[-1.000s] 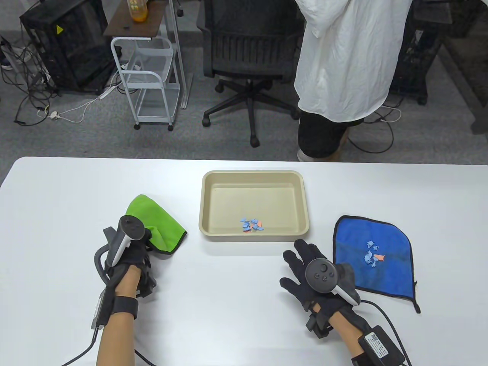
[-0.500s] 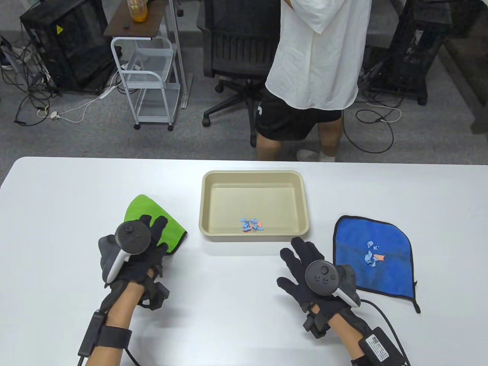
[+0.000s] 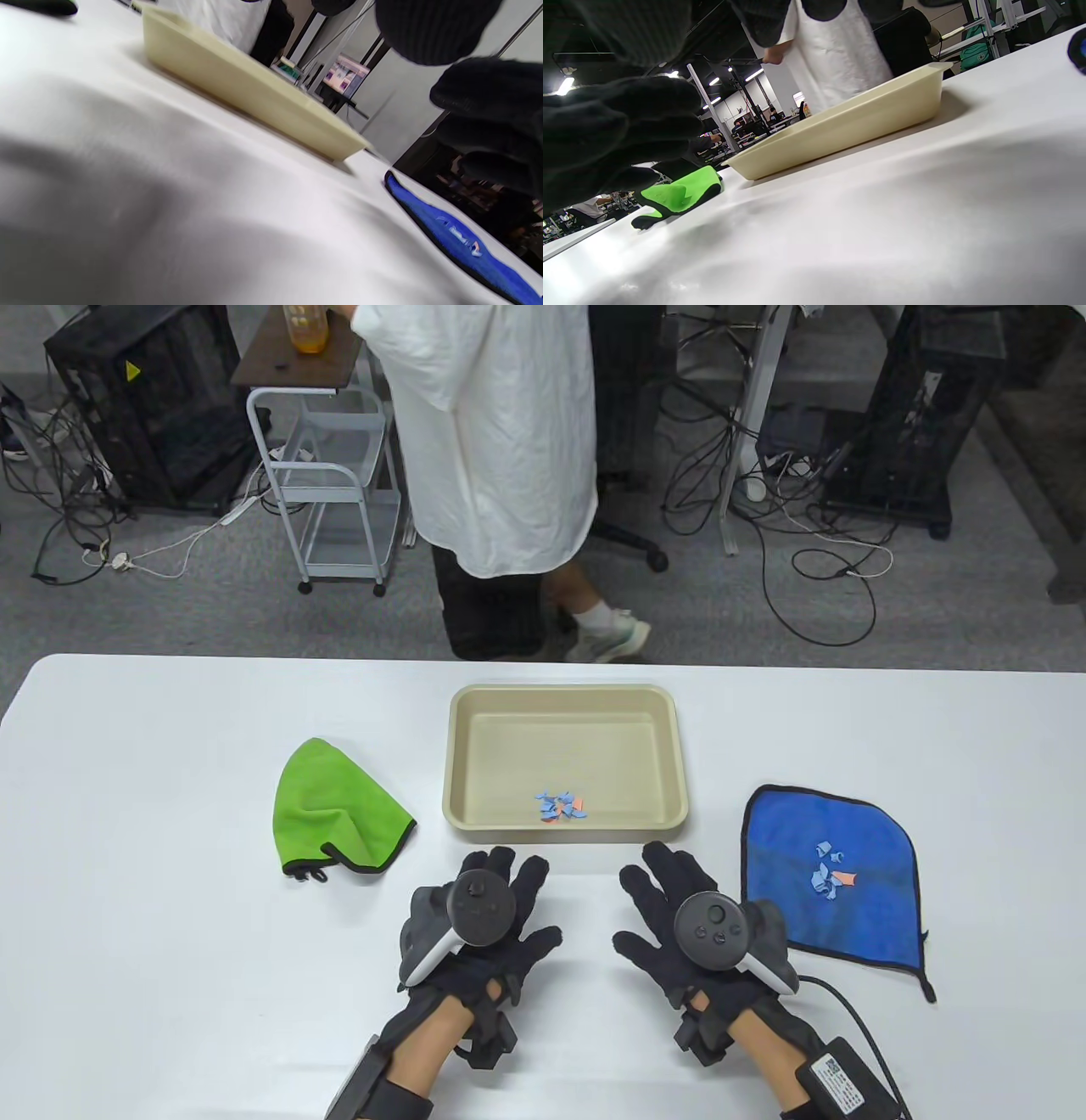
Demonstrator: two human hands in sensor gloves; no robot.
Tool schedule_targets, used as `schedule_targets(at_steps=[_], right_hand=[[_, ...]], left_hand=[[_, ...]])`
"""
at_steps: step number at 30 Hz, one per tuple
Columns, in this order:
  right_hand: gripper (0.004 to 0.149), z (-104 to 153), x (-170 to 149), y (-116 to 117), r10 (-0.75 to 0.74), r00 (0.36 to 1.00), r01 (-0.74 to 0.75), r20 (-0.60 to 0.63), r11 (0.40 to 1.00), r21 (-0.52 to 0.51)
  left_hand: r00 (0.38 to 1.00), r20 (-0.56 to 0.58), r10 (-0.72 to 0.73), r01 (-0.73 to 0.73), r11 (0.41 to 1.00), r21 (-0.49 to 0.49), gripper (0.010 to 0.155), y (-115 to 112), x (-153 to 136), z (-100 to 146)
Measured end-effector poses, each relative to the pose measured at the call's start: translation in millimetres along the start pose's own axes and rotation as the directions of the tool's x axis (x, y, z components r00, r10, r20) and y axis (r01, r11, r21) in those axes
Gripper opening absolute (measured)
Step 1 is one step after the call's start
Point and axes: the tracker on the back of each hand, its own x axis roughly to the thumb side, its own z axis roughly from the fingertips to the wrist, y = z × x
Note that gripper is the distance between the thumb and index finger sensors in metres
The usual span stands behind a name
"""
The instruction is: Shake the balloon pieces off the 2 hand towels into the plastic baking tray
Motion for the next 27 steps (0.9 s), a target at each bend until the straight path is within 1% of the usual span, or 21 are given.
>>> schedule_targets(at_steps=[1, 3, 8, 15, 19, 21, 23, 27], right_hand=[[0.076, 0, 0, 1, 0.002, 1.000, -0.002, -0.002, 1.000, 0.010], [0.076, 0, 0, 3, 0.006, 1.000, -0.006, -0.003, 1.000, 0.017], [0.076, -1, 3, 6, 0.017, 1.000, -0.017, -0.002, 1.000, 0.023], [0.076, -1, 1, 6, 0.028, 1.000, -0.028, -0.012, 0.999, 0.034], [0.076, -2, -5, 4, 0.047, 0.999, -0.045, -0.027, 0.997, 0.063], [0.077, -3, -10, 0, 0.070, 0.997, -0.067, -0.038, 0.994, 0.085], [0.079, -5, -18, -10, 0.105, 0.992, -0.100, -0.069, 0.992, 0.072], [0.082, -15, -50, -37, 0.184, 0.965, -0.169, -0.187, 0.981, 0.091]], left_hand=[[1.000, 0.001, 0.001, -0.001, 1.000, -0.002, 0.082, 0, -1, 0], [1.000, 0.004, -0.001, 0.001, 1.000, 0.027, 0.082, 2, -3, 1], [1.000, 0.016, 0.023, -0.024, 0.999, 0.023, 0.081, 5, -4, 2], [0.999, 0.035, 0.004, -0.005, 1.000, 0.028, 0.081, 7, 0, 6], [0.999, 0.043, -0.007, 0.006, 0.999, 0.040, 0.081, 10, 2, 8], [0.999, 0.046, -0.006, 0.004, 0.999, 0.044, 0.081, 12, 3, 9], [0.999, 0.050, -0.014, 0.011, 0.998, 0.054, 0.081, 15, 4, 11], [0.998, 0.052, -0.031, 0.027, 0.997, 0.075, 0.081, 19, 4, 13]])
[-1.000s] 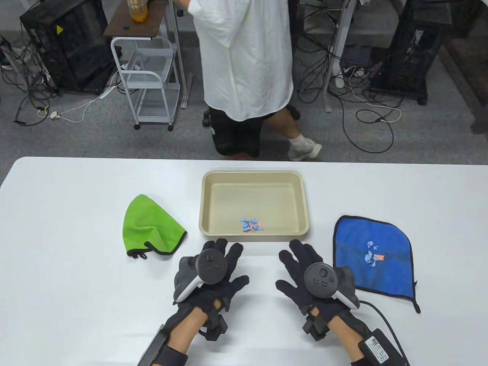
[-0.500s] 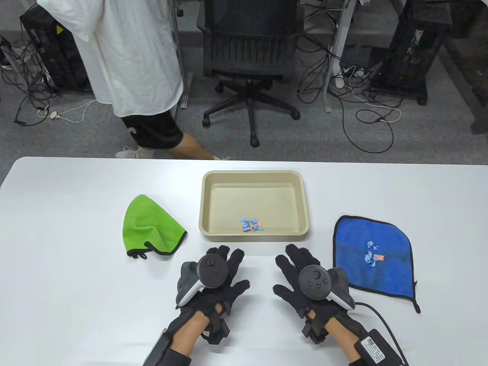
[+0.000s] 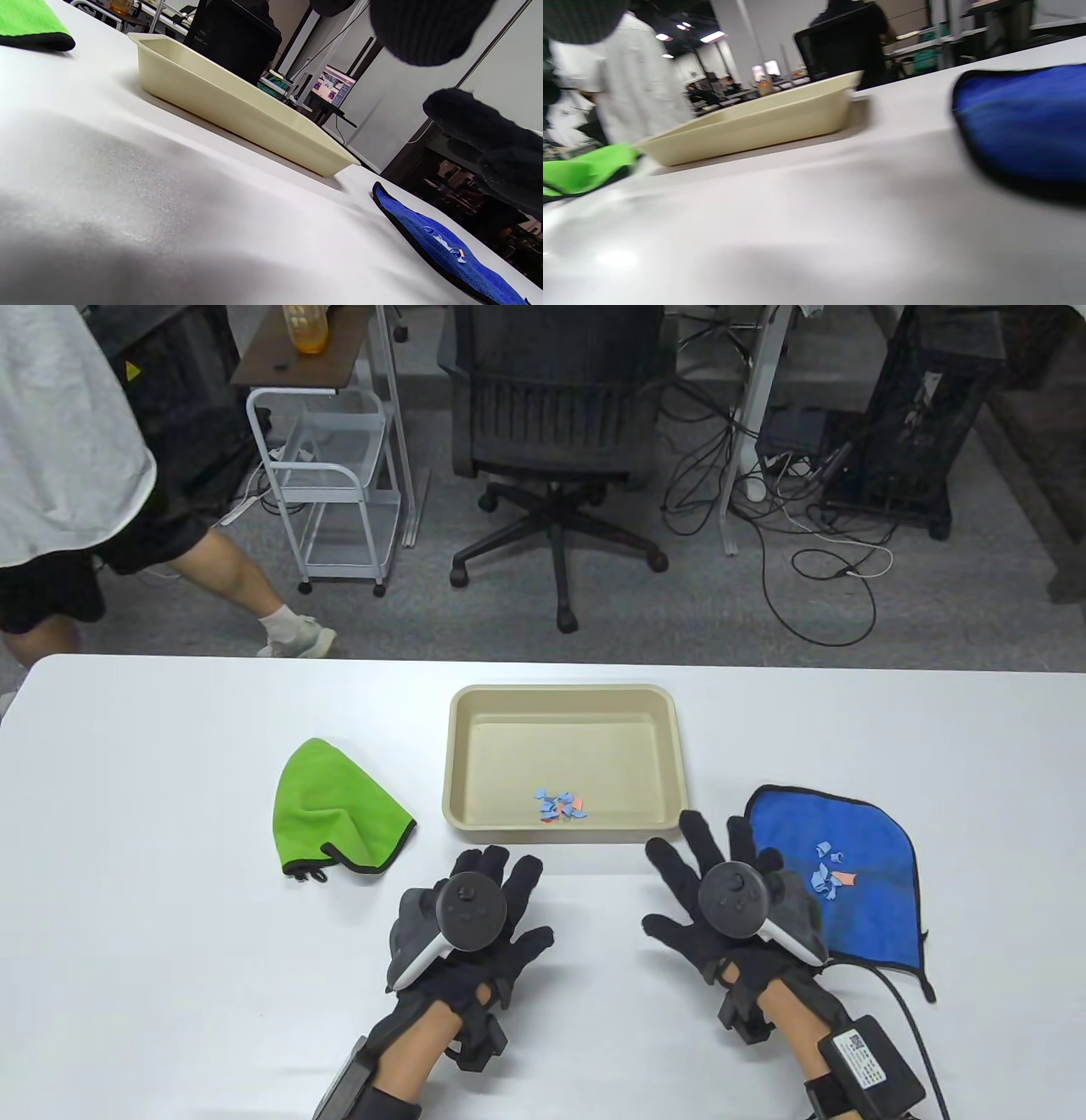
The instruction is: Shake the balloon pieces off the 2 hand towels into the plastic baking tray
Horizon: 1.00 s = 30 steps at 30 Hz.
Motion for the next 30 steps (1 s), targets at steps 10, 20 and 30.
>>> schedule_targets(at_steps=[10, 20, 30], right_hand=[[0.089, -39, -116, -24, -0.015, 0.921, 0.049, -0.388, 0.996, 0.078], [0.083, -64, -142, 11, 0.074, 0.878, 0.046, -0.472, 0.970, 0.238], [0.081, -57, -132, 28, 0.125, 0.861, 0.064, -0.494, 0.935, 0.348]], left_hand=[[1.000, 0.008, -0.011, 0.011, 1.000, 0.000, 0.081, -1, 5, 1], [1.000, 0.001, 0.007, -0.007, 1.000, 0.014, 0.081, 1, 3, 1], [1.000, 0.005, 0.021, -0.021, 0.999, 0.028, 0.081, 3, 2, 3]])
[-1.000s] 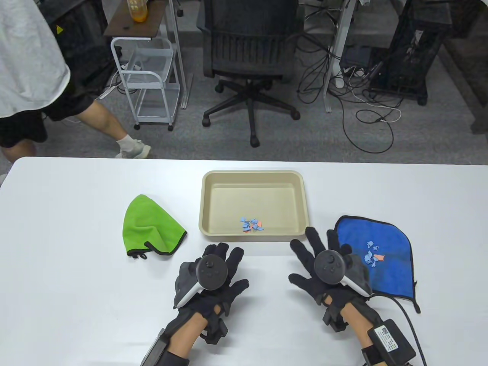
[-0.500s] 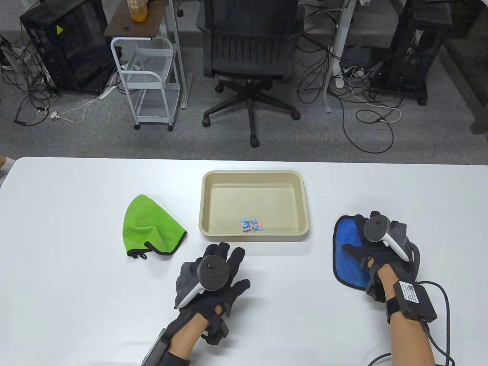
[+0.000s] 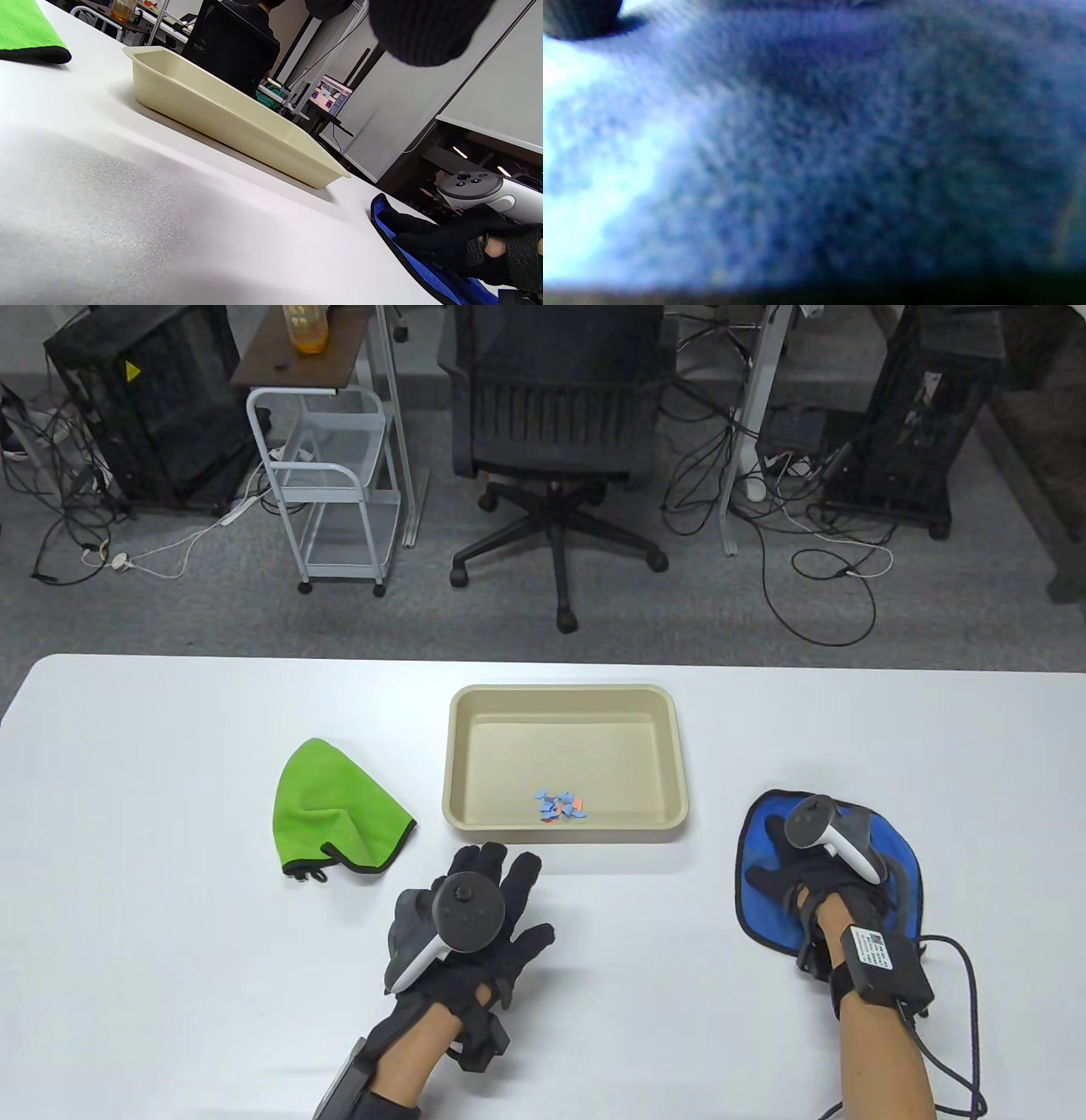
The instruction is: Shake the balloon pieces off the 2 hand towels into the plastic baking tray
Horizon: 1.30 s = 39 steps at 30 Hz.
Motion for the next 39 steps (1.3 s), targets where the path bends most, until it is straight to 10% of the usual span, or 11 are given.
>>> schedule_targets(at_steps=[11, 21, 39], right_hand=[[0.081, 58, 38, 42, 0.084, 0.993, -0.091, 0.086, 0.993, 0.081], [0.081, 112, 148, 91, 0.148, 0.965, -0.166, 0.218, 0.984, 0.067], [0.082, 134, 231, 114, 0.167, 0.939, -0.193, 0.299, 0.980, 0.057]], left_hand=[[1.000, -0.010, 0.007, -0.007, 1.000, 0.000, 0.081, 2, -3, 0], [0.999, -0.032, 0.016, -0.016, 1.000, 0.013, 0.081, 8, -9, 1], [0.995, -0.090, 0.040, -0.039, 0.999, 0.014, 0.080, 12, -24, 2]])
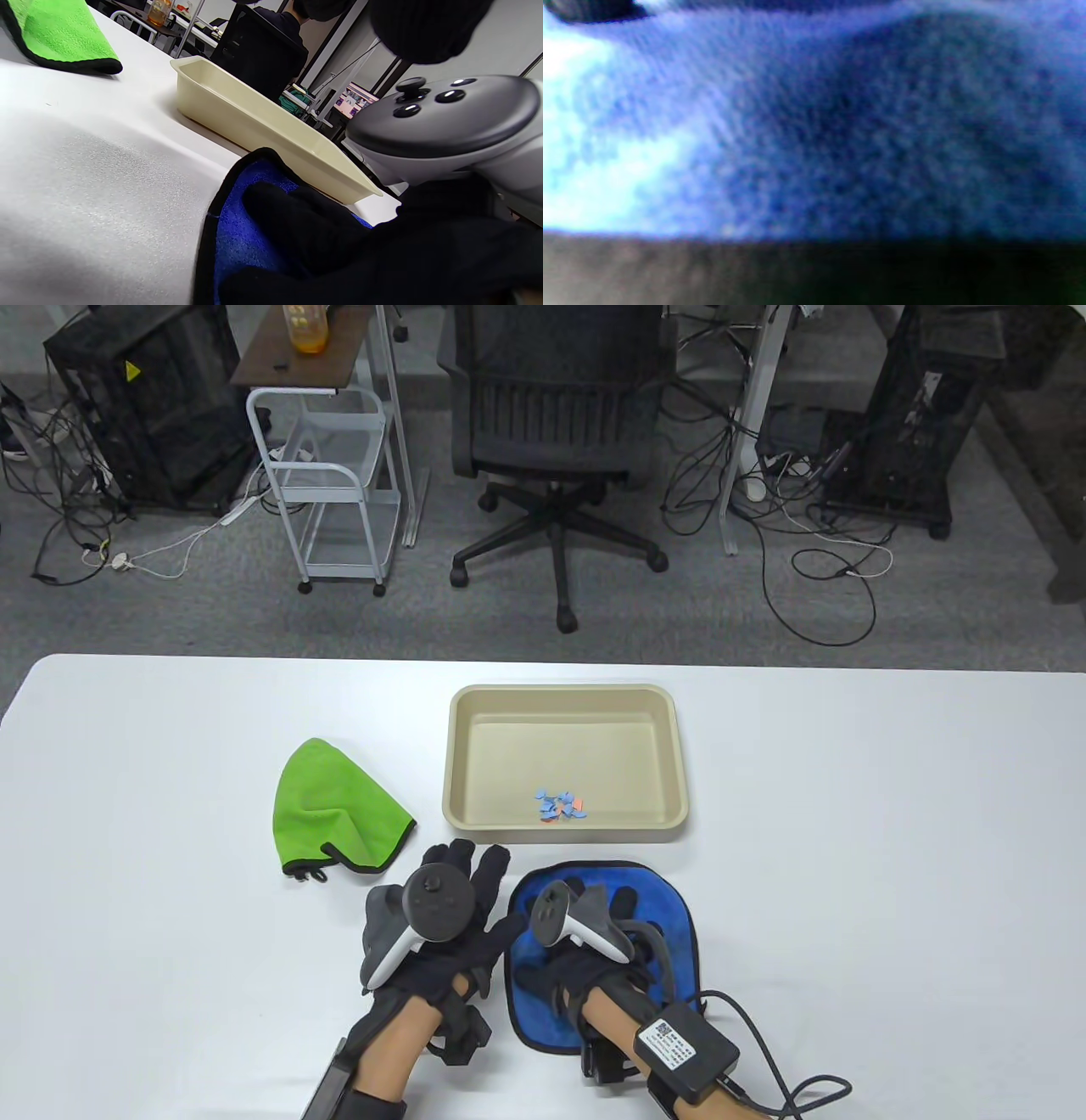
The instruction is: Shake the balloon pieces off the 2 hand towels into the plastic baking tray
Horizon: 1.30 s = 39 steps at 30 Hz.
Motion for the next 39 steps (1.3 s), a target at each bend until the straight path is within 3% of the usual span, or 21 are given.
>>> schedule_targets(at_steps=[3, 8, 11, 14, 17, 19, 25, 32, 39], right_hand=[[0.081, 3, -3, -5, -0.006, 1.000, 0.007, 0.025, 1.000, -0.025], [0.078, 23, -20, -38, -0.193, 0.971, 0.208, 0.143, 0.973, -0.097], [0.076, 41, -43, -64, -0.234, 0.952, 0.276, 0.198, 0.936, -0.220], [0.074, 55, -77, -82, -0.225, 0.944, 0.309, 0.242, 0.860, -0.406], [0.071, 62, -115, -85, -0.226, 0.955, 0.297, 0.192, 0.756, -0.583], [0.072, 60, -135, -81, -0.255, 0.953, 0.300, 0.163, 0.729, -0.615], [0.076, 39, -162, -65, -0.358, 0.932, 0.333, 0.049, 0.799, -0.501], [0.079, 20, -153, -48, -0.222, 0.974, 0.182, -0.047, 0.888, -0.423], [0.077, 6, -142, -39, -0.135, 0.986, 0.085, -0.100, 0.917, -0.390]], left_hand=[[1.000, -0.002, 0.000, 0.000, 1.000, 0.000, 0.080, 1, 1, 1], [1.000, -0.002, 0.004, -0.004, 1.000, 0.008, 0.080, 2, 1, 0], [1.000, -0.008, -0.001, 0.001, 1.000, 0.002, 0.080, 1, 0, 0], [1.000, -0.011, -0.004, 0.004, 1.000, 0.000, 0.080, 2, 0, 0], [1.000, -0.012, -0.008, 0.008, 1.000, 0.001, 0.080, 1, 0, 0], [1.000, -0.013, -0.015, 0.015, 1.000, -0.002, 0.080, 0, 0, -1], [0.999, -0.032, -0.021, 0.020, 1.000, -0.017, 0.080, -3, -4, -2], [0.999, -0.046, -0.015, 0.014, 1.000, -0.016, 0.080, -2, -6, -2], [0.999, -0.050, -0.016, 0.015, 1.000, -0.021, 0.080, -2, -6, -1]])
